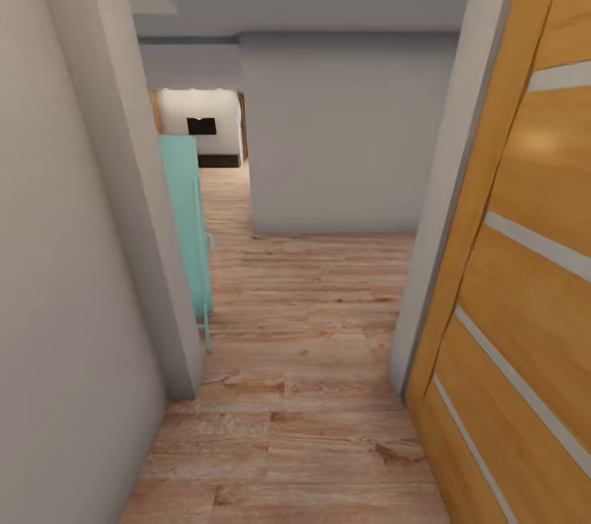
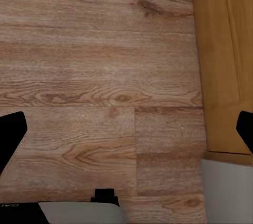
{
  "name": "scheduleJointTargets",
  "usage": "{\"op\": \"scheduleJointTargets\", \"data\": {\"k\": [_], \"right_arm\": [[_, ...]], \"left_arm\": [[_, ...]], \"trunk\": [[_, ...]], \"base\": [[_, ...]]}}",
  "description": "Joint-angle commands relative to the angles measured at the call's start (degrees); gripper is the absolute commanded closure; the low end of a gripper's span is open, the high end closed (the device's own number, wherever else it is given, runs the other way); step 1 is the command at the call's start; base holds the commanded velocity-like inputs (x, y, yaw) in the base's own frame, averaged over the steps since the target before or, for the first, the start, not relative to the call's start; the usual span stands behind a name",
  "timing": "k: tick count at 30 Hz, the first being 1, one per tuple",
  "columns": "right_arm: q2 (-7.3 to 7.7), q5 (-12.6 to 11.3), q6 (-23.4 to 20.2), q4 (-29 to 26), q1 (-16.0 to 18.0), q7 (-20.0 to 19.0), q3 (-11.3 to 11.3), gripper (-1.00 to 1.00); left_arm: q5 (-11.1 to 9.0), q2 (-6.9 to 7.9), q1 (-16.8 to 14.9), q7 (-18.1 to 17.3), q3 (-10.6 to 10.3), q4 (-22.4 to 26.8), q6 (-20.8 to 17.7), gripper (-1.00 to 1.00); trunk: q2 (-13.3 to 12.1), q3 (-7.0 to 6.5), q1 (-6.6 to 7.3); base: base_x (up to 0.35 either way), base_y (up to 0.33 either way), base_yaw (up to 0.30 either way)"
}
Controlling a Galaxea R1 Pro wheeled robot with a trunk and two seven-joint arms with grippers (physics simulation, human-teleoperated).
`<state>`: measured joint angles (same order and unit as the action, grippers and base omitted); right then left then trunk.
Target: Move the two storage containers from the living room to the garage. In the garage, place one container on the floor and stack the other container on top of it (either order is fine).
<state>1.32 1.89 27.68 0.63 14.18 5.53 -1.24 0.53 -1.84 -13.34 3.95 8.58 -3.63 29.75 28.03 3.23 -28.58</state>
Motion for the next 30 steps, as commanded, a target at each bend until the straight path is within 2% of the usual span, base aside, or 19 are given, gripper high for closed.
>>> {"op": "scheduleJointTargets", "data": {"k": [1, 30], "right_arm": [[0.00, 0.2, 0.2, 0.1, 0.1, 0.3, -0.1, -1.00], [-0.09, -0.6, 0.1, 0.2, 0.1, 0.6, 0.1, -1.00]], "left_arm": [[0.1, 0.00, -0.1, 0.2, 0.1, -0.2, 0.4, -1.00], [0.1, 0.08, -0.1, 0.2, 0.2, -0.2, 0.4, -1.00]], "trunk": [[0.1, 0.12, -0.06], [0.1, 0.12, -0.06]], "base": [[0.326, 0.000, 0.000], [0.326, 0.000, 0.000]]}}
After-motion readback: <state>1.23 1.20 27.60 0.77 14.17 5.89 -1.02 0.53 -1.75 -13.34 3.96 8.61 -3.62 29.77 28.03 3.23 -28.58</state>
